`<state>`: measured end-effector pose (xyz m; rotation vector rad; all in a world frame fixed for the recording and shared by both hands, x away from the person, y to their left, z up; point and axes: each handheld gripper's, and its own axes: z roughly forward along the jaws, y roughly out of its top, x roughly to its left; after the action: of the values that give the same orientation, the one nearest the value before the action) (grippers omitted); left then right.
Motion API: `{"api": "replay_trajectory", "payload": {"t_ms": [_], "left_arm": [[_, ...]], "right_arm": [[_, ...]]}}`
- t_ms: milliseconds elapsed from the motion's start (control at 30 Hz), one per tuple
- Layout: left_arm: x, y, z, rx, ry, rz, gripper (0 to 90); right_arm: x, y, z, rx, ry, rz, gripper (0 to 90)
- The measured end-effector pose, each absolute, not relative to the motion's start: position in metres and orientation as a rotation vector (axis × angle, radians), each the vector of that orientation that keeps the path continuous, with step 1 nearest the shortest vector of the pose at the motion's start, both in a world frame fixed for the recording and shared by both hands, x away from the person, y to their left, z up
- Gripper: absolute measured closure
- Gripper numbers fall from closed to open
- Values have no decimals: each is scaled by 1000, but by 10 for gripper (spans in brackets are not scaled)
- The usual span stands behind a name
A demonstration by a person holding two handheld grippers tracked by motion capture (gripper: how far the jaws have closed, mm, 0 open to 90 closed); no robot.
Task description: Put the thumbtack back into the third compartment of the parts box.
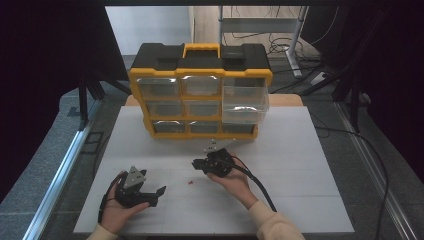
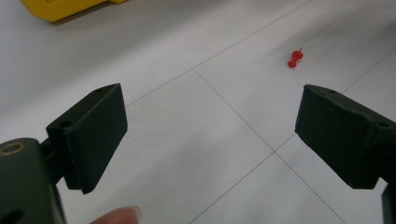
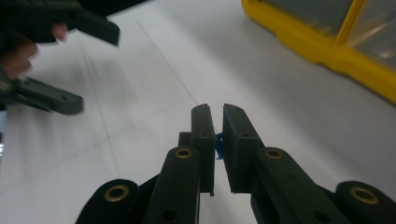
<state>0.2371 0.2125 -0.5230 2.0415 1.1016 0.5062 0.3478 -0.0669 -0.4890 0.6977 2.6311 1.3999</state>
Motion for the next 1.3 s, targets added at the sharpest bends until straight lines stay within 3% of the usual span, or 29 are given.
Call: {"api": "replay_trajectory", "payload": {"t_ms": [1300], "left_arm": [[237, 213, -523, 2029, 1093, 507, 96]], "right_arm": [[316, -106, -403, 574, 2389, 1624, 833]]}}
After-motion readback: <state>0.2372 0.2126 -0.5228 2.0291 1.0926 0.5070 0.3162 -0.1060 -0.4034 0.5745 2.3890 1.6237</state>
